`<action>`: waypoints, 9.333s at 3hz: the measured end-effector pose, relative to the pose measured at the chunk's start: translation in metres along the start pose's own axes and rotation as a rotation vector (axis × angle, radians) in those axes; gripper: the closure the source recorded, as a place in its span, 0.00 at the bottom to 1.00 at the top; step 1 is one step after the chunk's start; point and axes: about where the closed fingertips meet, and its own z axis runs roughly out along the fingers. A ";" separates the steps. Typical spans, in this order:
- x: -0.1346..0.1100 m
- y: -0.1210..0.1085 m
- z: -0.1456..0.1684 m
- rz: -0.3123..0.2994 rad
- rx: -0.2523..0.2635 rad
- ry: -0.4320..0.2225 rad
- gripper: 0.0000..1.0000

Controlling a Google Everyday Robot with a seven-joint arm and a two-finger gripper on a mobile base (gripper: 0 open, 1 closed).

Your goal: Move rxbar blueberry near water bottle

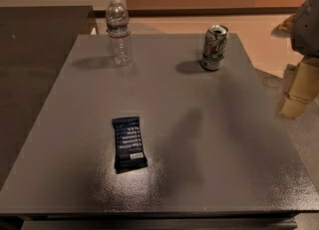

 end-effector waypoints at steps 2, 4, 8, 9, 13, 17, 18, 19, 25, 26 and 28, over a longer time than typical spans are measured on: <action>-0.008 0.003 0.003 -0.015 -0.009 -0.013 0.00; -0.063 0.036 0.043 -0.107 -0.074 -0.120 0.00; -0.185 0.111 0.143 -0.290 -0.250 -0.320 0.00; -0.204 0.126 0.156 -0.324 -0.276 -0.354 0.00; -0.228 0.139 0.177 -0.370 -0.354 -0.369 0.41; -0.241 0.111 0.159 -0.310 -0.320 -0.359 1.00; -0.257 0.074 0.143 -0.224 -0.263 -0.353 1.00; -0.264 0.042 0.139 -0.154 -0.220 -0.334 1.00; -0.285 -0.082 0.223 0.120 -0.061 -0.297 0.59; -0.286 -0.080 0.224 0.117 -0.065 -0.296 0.36; -0.287 -0.078 0.226 0.114 -0.069 -0.294 0.00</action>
Offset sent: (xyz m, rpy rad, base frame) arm -0.0018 0.0176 -0.0102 0.0221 0.0321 0.0439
